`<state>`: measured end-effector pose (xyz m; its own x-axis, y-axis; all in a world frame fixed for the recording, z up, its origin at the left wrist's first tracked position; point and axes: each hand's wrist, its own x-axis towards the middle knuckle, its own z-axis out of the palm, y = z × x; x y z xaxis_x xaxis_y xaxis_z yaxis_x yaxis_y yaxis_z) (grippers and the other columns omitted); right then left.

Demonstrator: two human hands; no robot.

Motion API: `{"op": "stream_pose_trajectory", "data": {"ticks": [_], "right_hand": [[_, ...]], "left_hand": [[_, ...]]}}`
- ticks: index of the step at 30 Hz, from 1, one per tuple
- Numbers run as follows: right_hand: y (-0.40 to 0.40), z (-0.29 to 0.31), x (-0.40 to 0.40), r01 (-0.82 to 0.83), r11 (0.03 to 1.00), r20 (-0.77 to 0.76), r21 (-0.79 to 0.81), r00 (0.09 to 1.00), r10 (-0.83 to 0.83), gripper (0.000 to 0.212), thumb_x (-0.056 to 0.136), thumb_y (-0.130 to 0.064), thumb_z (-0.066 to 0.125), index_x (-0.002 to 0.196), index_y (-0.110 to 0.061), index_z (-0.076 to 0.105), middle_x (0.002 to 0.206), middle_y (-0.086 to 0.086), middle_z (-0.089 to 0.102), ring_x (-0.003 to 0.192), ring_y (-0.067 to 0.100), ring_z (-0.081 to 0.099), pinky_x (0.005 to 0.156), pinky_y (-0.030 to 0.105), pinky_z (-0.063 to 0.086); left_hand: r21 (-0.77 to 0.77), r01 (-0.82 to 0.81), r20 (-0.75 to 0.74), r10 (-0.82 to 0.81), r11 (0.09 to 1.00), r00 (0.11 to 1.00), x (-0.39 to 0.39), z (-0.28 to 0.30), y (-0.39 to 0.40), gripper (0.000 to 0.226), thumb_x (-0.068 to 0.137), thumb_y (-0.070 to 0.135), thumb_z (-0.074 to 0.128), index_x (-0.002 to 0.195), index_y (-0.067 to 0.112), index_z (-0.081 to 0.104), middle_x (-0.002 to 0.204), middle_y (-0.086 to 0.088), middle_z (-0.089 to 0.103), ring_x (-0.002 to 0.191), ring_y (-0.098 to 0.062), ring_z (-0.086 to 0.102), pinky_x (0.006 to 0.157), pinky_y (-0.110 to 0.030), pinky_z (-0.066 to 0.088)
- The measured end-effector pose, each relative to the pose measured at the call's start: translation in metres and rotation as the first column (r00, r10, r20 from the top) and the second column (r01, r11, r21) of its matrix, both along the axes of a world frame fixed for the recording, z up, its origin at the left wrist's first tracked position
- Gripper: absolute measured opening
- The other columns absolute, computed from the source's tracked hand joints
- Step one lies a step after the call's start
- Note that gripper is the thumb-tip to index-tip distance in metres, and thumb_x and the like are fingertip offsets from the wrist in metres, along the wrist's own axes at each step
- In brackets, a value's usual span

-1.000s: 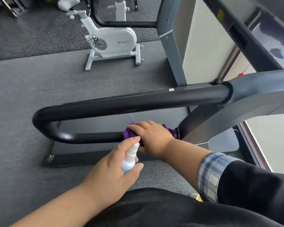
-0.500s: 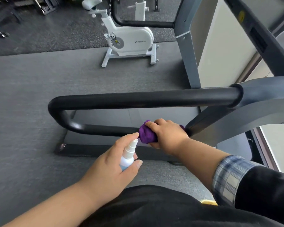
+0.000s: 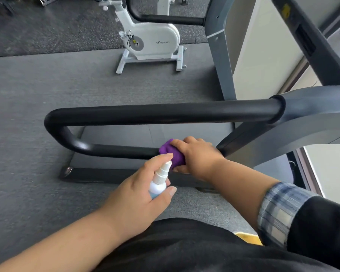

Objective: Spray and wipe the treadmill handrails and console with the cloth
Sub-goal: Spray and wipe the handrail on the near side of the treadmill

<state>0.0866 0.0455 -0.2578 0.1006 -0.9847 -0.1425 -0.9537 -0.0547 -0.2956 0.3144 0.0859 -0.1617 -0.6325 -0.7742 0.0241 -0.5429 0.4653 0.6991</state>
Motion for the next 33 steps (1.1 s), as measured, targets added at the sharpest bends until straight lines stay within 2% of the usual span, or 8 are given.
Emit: {"op": "stream_pose_trajectory", "data": {"ticks": [3,7,14,28,33], "right_hand": [[0.009,-0.005,-0.005,0.015,0.999,-0.069,-0.045,0.997,-0.018,0.087,0.076,-0.071,0.067,0.145,-0.042,0.022,0.124,0.000,0.054,0.105,0.032,0.058,0.083,0.047,0.051],[0.004,-0.008,0.000,0.027,0.997,-0.044,-0.069,0.999,-0.031,0.082,0.078,-0.072,0.064,0.143,-0.042,0.025,0.119,0.000,0.056,0.101,0.030,0.059,0.076,0.046,0.055],[-0.006,-0.009,0.019,0.026,0.993,-0.045,-0.116,0.999,-0.032,0.073,0.075,-0.068,0.065,0.135,-0.040,0.034,0.108,-0.002,0.058,0.094,0.029,0.061,0.070,0.040,0.054],[-0.030,-0.006,0.069,0.025,0.987,-0.074,-0.162,0.997,-0.037,0.072,0.076,-0.069,0.063,0.136,-0.039,0.038,0.113,-0.003,0.061,0.094,0.028,0.063,0.072,0.041,0.056],[-0.054,0.001,0.116,0.013,0.987,-0.060,-0.159,0.998,-0.023,0.072,0.077,-0.069,0.062,0.137,-0.039,0.037,0.114,-0.003,0.060,0.097,0.027,0.062,0.072,0.040,0.055]], "left_hand": [[0.015,-0.001,-0.003,0.001,1.000,1.000,0.002,-0.001,0.000,0.060,0.083,0.055,0.057,0.132,0.074,0.026,0.105,0.027,0.060,0.097,-0.004,0.061,0.083,-0.006,0.040],[0.026,-0.017,0.016,0.016,1.000,1.000,0.014,0.002,0.000,0.060,0.084,0.056,0.057,0.131,0.076,0.026,0.109,0.032,0.058,0.100,0.002,0.060,0.083,-0.002,0.038],[0.036,-0.076,0.050,0.074,0.996,0.996,0.040,0.004,-0.003,0.059,0.083,0.058,0.056,0.129,0.077,0.025,0.108,0.029,0.060,0.102,0.000,0.059,0.086,-0.002,0.037],[0.034,-0.085,0.008,0.085,0.996,0.996,0.087,0.003,-0.023,0.059,0.085,0.056,0.058,0.131,0.076,0.027,0.105,0.029,0.060,0.099,-0.002,0.061,0.084,-0.004,0.039],[0.026,-0.042,0.004,0.042,0.999,0.999,0.116,0.005,-0.038,0.060,0.085,0.056,0.057,0.130,0.077,0.025,0.106,0.028,0.059,0.099,-0.004,0.060,0.084,-0.006,0.040]]}}
